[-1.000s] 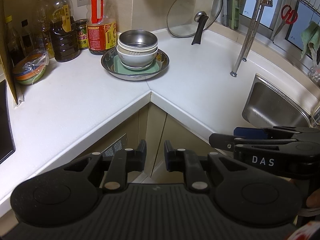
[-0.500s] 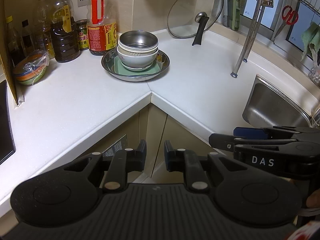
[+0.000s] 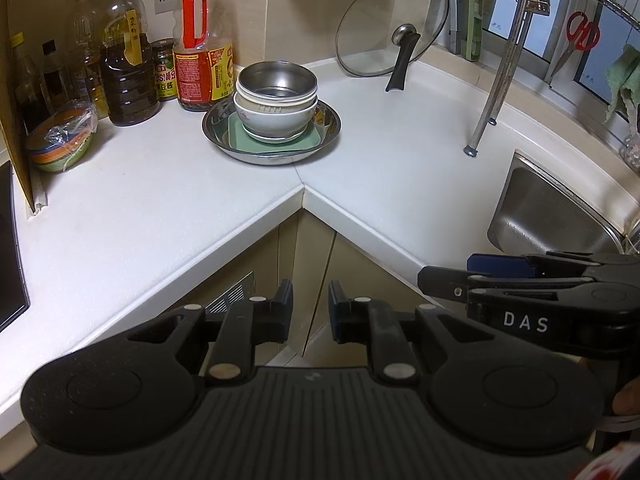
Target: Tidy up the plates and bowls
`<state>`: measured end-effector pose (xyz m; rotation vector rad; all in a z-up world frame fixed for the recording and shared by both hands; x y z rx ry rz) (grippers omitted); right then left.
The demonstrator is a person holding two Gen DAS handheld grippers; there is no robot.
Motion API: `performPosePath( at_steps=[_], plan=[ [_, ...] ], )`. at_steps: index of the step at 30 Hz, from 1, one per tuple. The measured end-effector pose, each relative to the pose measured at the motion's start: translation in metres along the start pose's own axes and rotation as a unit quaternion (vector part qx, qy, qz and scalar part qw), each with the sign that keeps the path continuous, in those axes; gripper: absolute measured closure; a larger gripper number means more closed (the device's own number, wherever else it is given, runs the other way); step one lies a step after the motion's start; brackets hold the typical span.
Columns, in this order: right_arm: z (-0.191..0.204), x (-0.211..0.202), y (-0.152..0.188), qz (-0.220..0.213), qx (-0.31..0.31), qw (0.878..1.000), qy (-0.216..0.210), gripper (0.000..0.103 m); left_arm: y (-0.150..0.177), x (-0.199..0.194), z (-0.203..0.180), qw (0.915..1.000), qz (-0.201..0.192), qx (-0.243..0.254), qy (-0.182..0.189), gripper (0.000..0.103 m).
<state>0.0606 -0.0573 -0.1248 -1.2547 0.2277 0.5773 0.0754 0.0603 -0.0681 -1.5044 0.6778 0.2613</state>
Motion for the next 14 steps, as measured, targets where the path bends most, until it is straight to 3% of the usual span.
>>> performPosePath(
  at_steps=[10,14],
  plan=[
    [-0.001,0.005,-0.003,0.001,-0.001,1.000,0.001,0.050,-0.004,0.003,0.000,1.0000,-0.005,0.000,-0.001,0.087],
    [-0.008,0.014,-0.007,0.006,-0.001,1.000,-0.002,0.050,-0.005,0.014,0.002,0.9999,0.010,-0.012,-0.001,0.087]
  ],
)
Point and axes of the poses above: each gripper's, at about its wrist camera, not at the fingertips, and x roughly the way its jaws point, z to its left, y to its underside, the point moved 10 cm from there along x, roughly the way its jaws point, and after that the axes turned 12 degrees about -z, right-handed, at the moved point
